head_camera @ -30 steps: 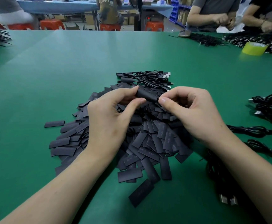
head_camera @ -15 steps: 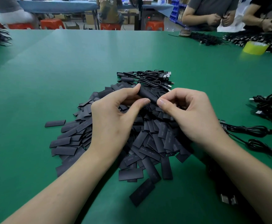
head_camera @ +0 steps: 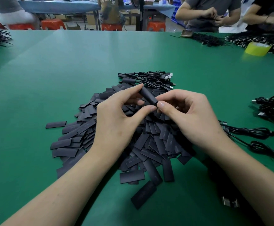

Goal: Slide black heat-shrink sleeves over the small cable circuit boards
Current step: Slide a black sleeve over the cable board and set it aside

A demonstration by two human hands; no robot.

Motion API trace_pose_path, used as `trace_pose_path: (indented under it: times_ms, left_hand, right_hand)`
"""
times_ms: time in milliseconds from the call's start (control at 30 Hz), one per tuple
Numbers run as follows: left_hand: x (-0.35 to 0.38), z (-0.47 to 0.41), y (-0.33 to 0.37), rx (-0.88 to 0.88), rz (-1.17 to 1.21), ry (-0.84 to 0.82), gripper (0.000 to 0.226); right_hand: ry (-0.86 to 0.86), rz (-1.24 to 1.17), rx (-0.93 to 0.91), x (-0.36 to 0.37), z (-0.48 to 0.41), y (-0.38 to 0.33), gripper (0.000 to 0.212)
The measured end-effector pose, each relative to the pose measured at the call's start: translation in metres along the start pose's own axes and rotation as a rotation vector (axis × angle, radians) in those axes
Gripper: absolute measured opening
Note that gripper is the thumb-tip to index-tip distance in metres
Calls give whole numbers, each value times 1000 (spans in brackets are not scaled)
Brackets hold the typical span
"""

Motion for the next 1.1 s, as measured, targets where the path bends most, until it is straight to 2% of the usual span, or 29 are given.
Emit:
trace_pose_path:
  times_ms: [200, 567, 667, 733, 800, 900, 1033, 1100]
  left_hand:
    - [-4, 1, 4, 28, -40, 47, 43]
    - [-7, 0, 7, 145, -161, 16, 46]
    - [-6, 0, 4, 156, -152, 24, 40]
    - [-5, 0, -1, 78, -6, 67, 22]
    - [-3, 0, -10, -101, 272, 100, 6]
    - [1, 0, -15, -298, 589, 108, 4]
    - [0, 0, -19, -349, 701, 169, 2]
    - [-1, 0, -21, -357, 688, 197, 2]
  right_hand:
    - [-47, -97, 32, 2, 0, 2, 6]
    - [-54, -157, 32, 2, 0, 2, 8]
    - [-52, -167, 29, 2, -1, 1, 10]
    - [-49, -179, 36, 0, -2, 2, 12]
    - [-68, -164, 47, -1, -3, 2, 12]
    - [-123, -84, 59, 0, -3, 2, 10]
    - [-221, 105, 106, -4, -3, 0, 16]
    - [-234, 165, 75, -7, -3, -3, 6]
Point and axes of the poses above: each hand's wrist, its own z-axis away from the middle knuckle, its own x-axis out of the palm, y = z × x, the point moved 4 cm from there along -z, towards the middle knuckle, and after that the axes turned 13 degrees about x, right-handed, at the moved point
